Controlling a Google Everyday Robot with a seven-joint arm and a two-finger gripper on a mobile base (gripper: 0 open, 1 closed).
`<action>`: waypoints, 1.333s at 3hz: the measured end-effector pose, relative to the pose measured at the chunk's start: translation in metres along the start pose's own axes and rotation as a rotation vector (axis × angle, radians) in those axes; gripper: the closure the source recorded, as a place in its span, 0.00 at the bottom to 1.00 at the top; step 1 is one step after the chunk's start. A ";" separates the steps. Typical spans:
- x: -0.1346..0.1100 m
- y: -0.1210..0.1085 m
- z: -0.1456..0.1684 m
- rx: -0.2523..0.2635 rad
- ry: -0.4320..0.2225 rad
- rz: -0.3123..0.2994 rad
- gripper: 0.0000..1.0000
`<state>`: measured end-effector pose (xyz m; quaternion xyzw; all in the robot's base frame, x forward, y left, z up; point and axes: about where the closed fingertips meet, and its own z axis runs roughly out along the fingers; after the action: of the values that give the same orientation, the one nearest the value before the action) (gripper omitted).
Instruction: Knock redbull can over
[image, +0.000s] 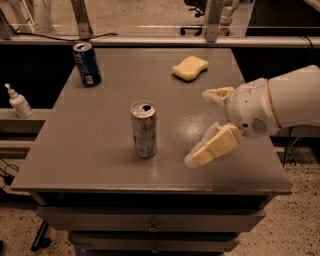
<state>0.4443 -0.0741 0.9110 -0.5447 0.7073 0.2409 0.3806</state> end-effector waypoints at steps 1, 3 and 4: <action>-0.004 0.001 0.023 -0.009 -0.064 -0.022 0.00; -0.026 0.004 0.082 -0.056 -0.211 -0.042 0.00; -0.040 0.009 0.100 -0.063 -0.277 -0.039 0.00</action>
Offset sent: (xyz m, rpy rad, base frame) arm 0.0292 0.0808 -0.0414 0.2167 -0.0767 0.1004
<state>0.4678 0.0272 0.8831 -0.5316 0.6292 0.3287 0.4620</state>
